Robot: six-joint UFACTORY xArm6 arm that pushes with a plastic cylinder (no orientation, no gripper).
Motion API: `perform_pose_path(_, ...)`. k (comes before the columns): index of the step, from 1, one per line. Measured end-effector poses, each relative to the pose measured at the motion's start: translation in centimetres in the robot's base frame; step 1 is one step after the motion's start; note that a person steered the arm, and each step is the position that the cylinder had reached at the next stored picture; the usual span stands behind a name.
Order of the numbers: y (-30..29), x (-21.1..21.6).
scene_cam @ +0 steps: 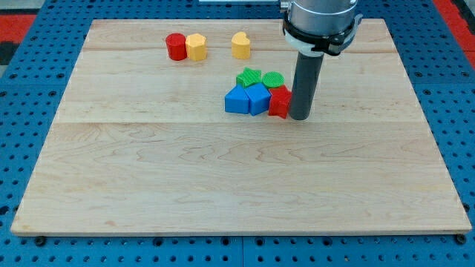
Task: Move the arm below to the red circle
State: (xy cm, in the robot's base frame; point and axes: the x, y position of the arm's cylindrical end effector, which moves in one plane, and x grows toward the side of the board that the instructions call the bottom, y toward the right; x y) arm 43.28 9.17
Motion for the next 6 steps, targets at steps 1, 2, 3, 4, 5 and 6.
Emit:
perform_pose_path(1, -0.2, 0.0)
perform_pose_path(2, -1.5, 3.1)
perform_pose_path(3, -10.5, 4.5)
perform_pose_path(4, -18.3, 0.8)
perform_pose_path(5, -19.6, -5.7)
perform_pose_path(6, -23.7, -10.1)
